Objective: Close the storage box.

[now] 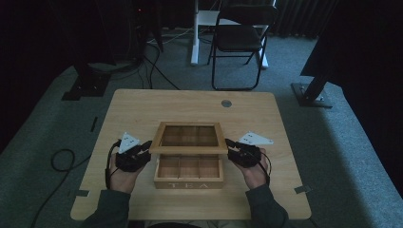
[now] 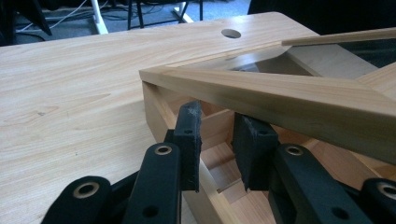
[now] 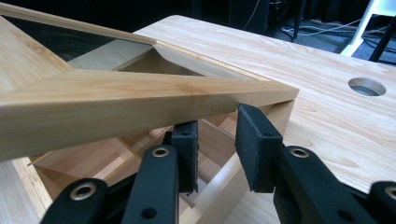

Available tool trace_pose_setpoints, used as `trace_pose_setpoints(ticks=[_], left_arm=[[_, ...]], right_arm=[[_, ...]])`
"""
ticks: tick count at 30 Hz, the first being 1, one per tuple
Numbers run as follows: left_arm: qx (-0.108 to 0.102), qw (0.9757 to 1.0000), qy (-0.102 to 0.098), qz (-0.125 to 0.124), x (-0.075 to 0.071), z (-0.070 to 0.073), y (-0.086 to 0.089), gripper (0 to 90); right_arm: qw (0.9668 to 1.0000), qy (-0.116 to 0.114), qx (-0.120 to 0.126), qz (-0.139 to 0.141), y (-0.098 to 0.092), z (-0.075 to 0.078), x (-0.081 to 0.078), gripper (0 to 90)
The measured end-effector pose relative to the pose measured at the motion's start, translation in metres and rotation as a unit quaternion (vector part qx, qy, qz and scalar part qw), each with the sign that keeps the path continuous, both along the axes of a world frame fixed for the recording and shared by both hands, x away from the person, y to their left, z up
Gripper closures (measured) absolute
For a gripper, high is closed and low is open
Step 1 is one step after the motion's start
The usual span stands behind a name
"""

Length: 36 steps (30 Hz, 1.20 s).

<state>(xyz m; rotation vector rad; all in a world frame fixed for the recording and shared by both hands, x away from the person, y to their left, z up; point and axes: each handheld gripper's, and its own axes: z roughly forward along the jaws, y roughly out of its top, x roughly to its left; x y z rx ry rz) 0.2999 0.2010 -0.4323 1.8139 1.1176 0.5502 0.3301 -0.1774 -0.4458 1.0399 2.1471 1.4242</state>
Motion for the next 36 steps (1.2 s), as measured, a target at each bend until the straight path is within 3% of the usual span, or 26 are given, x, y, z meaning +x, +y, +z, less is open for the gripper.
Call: trace_pose_setpoints(ticks=[36], left_arm=[[-0.009,0.9999,0.008,0.001,-0.01,-0.011,0.0,71.0]], right_arm=[[0.9999,0.01,0.008,-0.004,-0.005,-0.01,-0.009,66.1]])
